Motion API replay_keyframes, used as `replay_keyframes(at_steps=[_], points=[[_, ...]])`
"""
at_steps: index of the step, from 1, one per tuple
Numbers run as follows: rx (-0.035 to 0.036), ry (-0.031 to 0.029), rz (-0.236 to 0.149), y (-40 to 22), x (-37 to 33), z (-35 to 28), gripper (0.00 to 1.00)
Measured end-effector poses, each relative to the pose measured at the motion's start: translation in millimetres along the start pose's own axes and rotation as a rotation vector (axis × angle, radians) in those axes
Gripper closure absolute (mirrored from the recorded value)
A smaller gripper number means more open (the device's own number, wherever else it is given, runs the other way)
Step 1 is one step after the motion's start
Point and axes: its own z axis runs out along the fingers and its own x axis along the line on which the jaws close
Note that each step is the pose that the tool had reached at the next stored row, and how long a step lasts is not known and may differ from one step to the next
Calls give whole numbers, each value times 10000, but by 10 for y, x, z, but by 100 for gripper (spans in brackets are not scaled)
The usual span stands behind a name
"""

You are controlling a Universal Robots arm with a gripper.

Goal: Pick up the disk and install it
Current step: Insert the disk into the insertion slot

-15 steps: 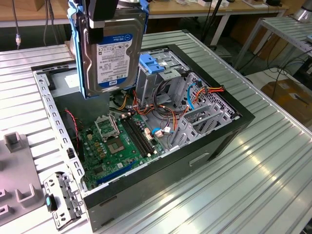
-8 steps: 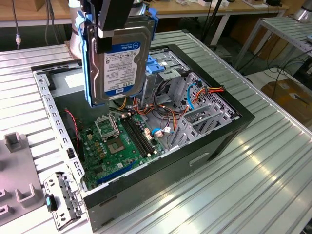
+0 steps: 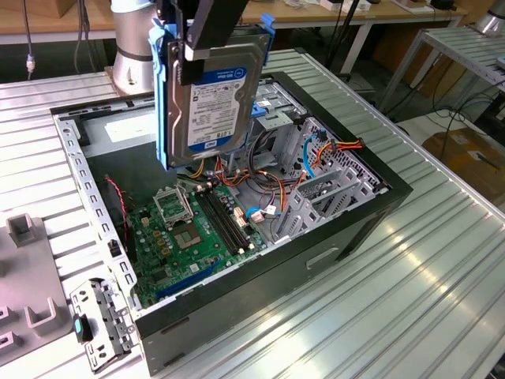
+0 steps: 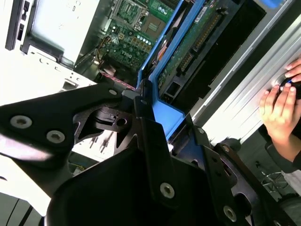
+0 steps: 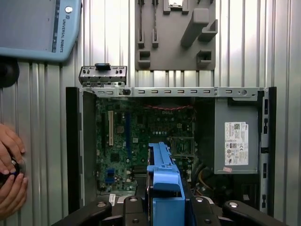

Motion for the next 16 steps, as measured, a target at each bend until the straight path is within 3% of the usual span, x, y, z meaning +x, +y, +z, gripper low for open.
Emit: replay_keyframes(at_steps=[6, 16], points=[[-5, 0, 1, -57, -1, 1, 63], [-5, 0, 1, -59, -1, 1, 63]])
